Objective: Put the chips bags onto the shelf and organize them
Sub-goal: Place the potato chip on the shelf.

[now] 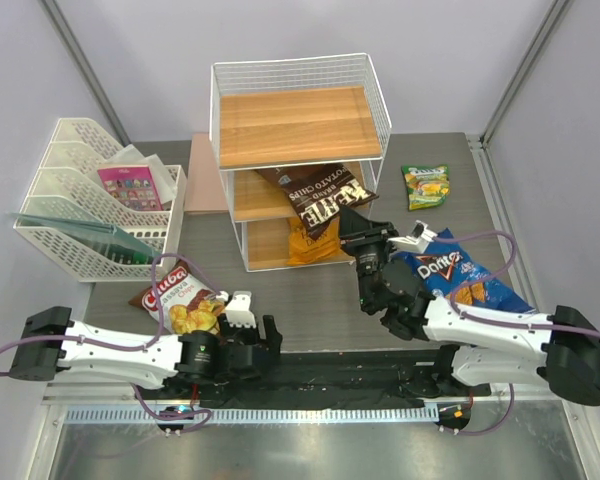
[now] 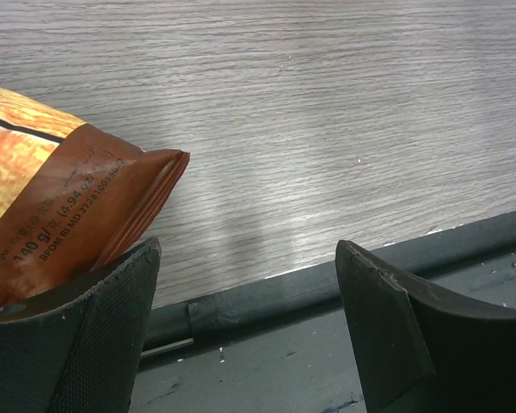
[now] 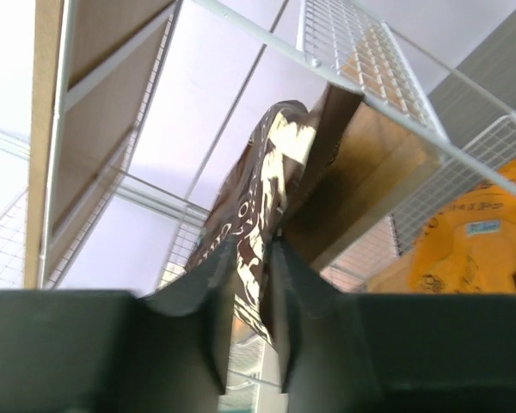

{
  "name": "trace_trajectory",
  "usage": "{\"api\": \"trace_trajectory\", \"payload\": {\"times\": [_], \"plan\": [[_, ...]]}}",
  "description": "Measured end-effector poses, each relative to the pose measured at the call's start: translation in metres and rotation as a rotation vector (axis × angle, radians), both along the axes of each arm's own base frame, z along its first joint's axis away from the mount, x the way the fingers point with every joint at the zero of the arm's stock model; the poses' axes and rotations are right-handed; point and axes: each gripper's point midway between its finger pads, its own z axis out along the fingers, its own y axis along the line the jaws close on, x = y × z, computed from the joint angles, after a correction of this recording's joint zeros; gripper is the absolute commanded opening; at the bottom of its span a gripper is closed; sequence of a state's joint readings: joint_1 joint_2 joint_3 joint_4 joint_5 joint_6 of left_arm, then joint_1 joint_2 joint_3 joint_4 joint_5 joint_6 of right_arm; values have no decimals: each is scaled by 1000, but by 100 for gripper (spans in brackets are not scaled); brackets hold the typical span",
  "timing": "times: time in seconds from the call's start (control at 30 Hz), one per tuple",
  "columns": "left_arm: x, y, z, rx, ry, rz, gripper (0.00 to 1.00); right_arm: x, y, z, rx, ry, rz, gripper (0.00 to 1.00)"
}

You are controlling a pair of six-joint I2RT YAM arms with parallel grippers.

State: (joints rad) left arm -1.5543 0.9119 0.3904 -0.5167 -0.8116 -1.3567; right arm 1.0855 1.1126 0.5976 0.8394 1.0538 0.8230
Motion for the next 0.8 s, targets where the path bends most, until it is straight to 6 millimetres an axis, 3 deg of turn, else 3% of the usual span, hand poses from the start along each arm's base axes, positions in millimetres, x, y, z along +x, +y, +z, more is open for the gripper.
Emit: {"api": "trace_trajectory", "payload": {"times": [0.07, 0.13, 0.27, 0.43, 0.57, 0.8], "plan": [[0, 0, 0, 0, 0, 0, 84, -3, -5, -2, -20, 17, 4, 60], [1, 0, 0, 1, -5, 2, 84, -8, -12, -2, -50, 33, 11, 66], [2, 1, 1, 1, -8, 5, 84, -18, -26, -10, -148, 81, 32, 66], [3, 0, 0, 10, -10, 8, 84, -33, -25, -33, -358, 129, 141, 66], [4, -4, 0, 36, -15, 3, 84, -37, -12, -46, -618, 178, 233, 66], [8, -14, 1, 65, -22, 1, 84, -36, 33, -27, -997, 155, 350, 70]]}}
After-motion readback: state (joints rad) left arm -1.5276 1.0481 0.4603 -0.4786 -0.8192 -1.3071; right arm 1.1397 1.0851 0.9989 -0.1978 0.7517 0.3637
